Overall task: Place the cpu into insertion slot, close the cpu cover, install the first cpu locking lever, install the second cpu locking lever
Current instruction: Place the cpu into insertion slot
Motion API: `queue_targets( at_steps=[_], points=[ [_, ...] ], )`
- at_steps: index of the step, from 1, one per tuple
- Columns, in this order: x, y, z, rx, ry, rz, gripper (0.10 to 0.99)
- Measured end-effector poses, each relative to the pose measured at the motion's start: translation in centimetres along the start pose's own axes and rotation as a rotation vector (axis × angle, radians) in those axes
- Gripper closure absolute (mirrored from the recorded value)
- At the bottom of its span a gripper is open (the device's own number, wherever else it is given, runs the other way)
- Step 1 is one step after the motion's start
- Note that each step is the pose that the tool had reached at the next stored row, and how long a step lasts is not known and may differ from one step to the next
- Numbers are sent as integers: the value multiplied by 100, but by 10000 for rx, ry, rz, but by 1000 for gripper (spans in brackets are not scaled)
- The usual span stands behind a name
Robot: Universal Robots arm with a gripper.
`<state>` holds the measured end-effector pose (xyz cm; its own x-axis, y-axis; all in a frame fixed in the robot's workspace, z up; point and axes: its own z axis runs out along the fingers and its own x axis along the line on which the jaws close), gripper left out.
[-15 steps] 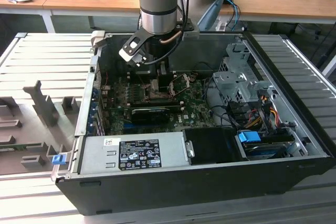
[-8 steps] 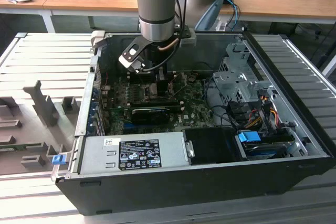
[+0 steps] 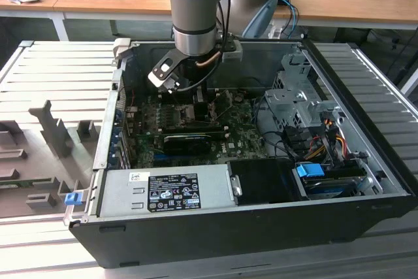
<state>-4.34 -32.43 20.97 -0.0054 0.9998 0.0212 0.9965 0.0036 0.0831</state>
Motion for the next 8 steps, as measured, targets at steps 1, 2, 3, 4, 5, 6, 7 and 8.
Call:
queue_targets(
  at_steps=[1,2,3,4,5,6,7,8],
  points=[
    [4,0,7,1,0,-1,557],
    [7,-1,12,1,-1,0,557],
    [20,-1,21,2,-5,-1,557],
    [25,-2,28,1,-3,0,557],
    [28,-2,34,2,-4,-2,557],
    [30,-2,43,2,-5,-3,557],
    [32,-4,55,3,-4,-1,557],
    [35,-5,63,3,-6,-1,557]
  ],
)
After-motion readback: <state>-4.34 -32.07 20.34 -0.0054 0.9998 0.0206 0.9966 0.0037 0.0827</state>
